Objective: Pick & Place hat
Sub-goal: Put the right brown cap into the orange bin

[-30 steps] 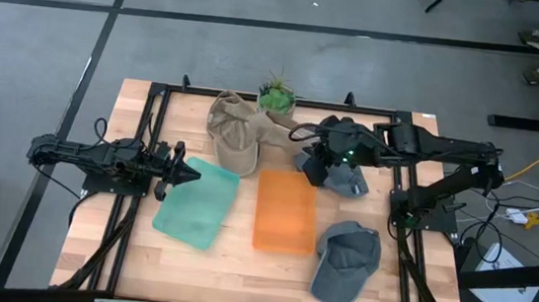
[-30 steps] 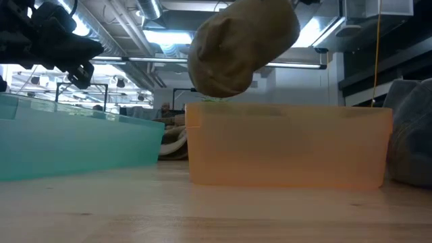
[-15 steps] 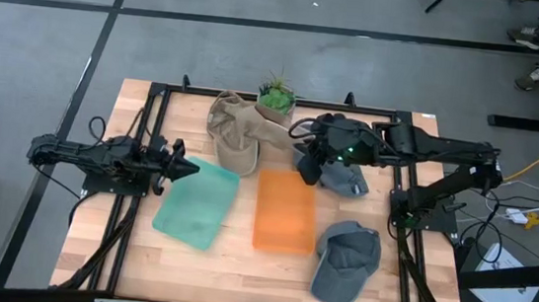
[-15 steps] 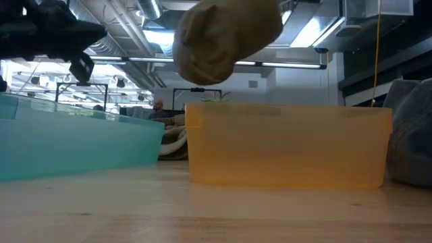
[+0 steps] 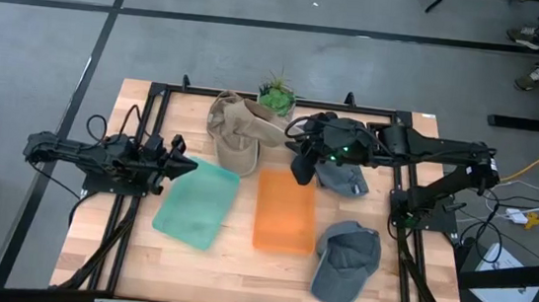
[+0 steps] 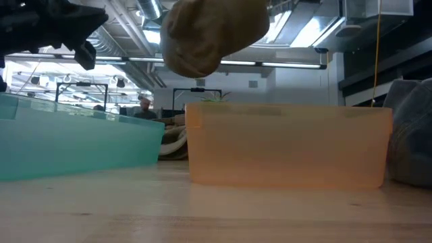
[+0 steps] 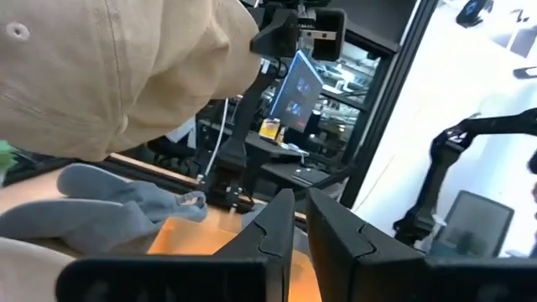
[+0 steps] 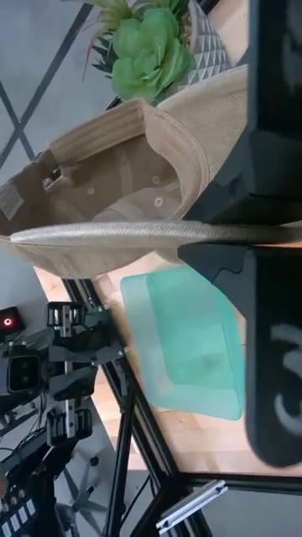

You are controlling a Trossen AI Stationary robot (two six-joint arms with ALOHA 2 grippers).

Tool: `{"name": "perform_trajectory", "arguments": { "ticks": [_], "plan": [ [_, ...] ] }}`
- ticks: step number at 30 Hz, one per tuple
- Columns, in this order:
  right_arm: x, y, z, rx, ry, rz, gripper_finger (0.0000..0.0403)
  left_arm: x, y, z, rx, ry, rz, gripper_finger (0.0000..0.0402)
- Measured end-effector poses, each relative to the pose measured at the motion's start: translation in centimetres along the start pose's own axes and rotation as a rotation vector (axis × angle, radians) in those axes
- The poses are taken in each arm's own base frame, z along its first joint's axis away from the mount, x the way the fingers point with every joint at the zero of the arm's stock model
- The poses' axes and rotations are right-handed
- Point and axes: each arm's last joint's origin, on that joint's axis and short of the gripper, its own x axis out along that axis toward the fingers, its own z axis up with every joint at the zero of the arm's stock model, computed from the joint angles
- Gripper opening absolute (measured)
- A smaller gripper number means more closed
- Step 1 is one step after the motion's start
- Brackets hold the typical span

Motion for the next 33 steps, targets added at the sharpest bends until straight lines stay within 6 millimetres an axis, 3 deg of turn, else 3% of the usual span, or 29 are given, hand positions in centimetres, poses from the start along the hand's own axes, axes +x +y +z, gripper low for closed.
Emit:
{"name": "perform_trajectory", "arguments": {
  "ticks": [8,18,25,33],
  "plan": [
    [0.2,0.3,0.5,-0.009,-0.048,0.019,0.0018,2.0,-0.2,0.8,0.128,0.099,0.076,0.0057],
    [0.8,0.5,0.4,-0.021,-0.053,0.019,0.0018,7.3,-0.4,3.4,0.506,0.185,0.432,0.0173],
    [1.1,0.9,1.0,-0.051,-0.119,0.044,0.0018,10.5,-0.4,3.8,0.624,0.241,0.516,0.0256],
    [1.1,1.0,1.0,-0.061,-0.101,0.102,0.0018,11.8,-0.6,4.7,0.755,0.259,0.676,0.0291]
  ]
}}
